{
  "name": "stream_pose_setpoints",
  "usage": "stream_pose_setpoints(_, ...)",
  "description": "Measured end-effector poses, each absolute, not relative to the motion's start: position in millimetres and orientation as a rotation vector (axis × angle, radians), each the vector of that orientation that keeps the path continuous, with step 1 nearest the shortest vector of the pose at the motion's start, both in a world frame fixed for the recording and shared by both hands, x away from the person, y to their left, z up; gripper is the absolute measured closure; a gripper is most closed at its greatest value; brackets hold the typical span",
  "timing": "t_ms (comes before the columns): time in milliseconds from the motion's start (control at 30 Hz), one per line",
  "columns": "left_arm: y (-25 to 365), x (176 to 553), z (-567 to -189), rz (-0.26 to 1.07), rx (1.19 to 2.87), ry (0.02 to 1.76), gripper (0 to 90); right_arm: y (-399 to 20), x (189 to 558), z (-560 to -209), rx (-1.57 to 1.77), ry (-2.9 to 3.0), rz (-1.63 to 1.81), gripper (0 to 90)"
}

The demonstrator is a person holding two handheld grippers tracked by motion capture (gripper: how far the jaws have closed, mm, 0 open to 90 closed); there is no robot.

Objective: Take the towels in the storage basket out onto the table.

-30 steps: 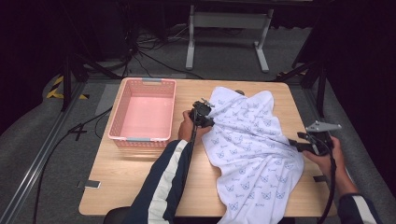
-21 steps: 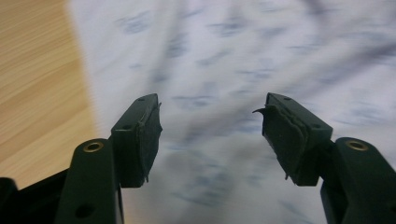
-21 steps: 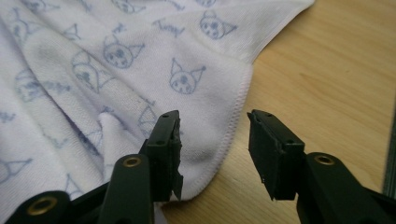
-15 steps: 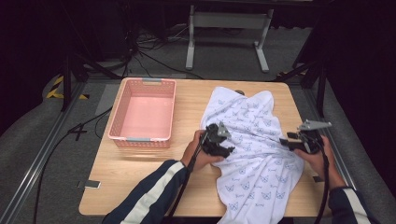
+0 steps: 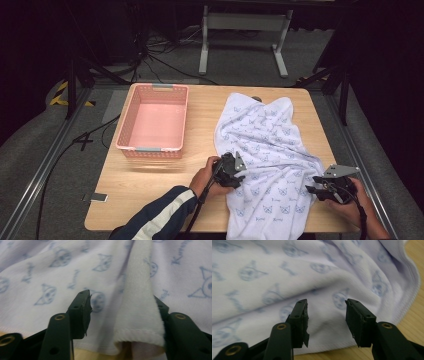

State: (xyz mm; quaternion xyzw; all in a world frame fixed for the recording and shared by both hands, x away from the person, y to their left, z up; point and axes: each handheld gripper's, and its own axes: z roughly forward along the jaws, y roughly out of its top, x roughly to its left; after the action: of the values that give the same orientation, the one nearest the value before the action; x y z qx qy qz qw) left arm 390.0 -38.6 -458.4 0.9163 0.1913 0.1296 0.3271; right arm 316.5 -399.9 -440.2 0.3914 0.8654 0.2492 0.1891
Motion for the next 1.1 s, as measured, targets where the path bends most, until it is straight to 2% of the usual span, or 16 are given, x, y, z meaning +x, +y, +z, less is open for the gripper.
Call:
stream_pose_setpoints(100, -32.4, 398.9, -458.1, 0.350, 2.394, 0.556, 48.1, -407.6, 321.6, -442.7, 1.140, 2.412, 0.713, 50.7)
stream_pose_setpoints(167, -27.1, 403.9, -457.4, 0.476, 2.401, 0.588, 51.6, -417.5, 329.5, -442.7, 1.198, 2.370, 0.690, 49.5)
stream_pose_setpoints(233, -24.2, 404.7, -456.3, 0.504, 2.418, 0.611, 52.7, -419.5, 330.5, -442.2, 1.202, 2.344, 0.664, 49.4)
stream_pose_setpoints(333, -18.4, 407.6, -455.7, 0.466, 2.408, 0.659, 52.6, -430.5, 336.4, -443.4, 1.274, 2.292, 0.682, 45.5)
stream_pose_setpoints(533, -6.4, 404.3, -453.2, 0.498, 2.436, 0.694, 52.7, -425.1, 323.3, -434.5, 1.180, 2.338, 0.739, 50.0)
stream_pose_setpoints(600, -0.4, 392.8, -449.7, 0.418, 2.382, 0.683, 48.8, -421.4, 319.5, -433.6, 1.146, 2.385, 0.752, 50.3)
stream_pose_setpoints(633, -0.4, 392.8, -449.7, 0.418, 2.382, 0.683, 46.7, -421.4, 319.5, -433.6, 1.146, 2.385, 0.752, 50.3)
stream_pose_setpoints(733, -2.3, 367.5, -441.3, 0.355, 2.343, 0.540, 42.9, -416.4, 316.7, -439.2, 1.120, 2.442, 0.714, 49.4)
stream_pose_setpoints(800, -6.0, 350.5, -441.4, 0.288, 2.360, 0.457, 42.4, -416.7, 316.8, -442.0, 1.124, 2.437, 0.709, 50.1)
stream_pose_setpoints(900, -10.2, 341.9, -451.5, 0.192, 2.416, 0.446, 44.1, -420.1, 316.7, -442.1, 1.162, 2.413, 0.700, 50.4)
stream_pose_setpoints(1100, -7.2, 347.6, -456.0, 0.265, 2.453, 0.442, 49.6, -423.2, 328.8, -443.4, 1.183, 2.279, 0.614, 44.4)
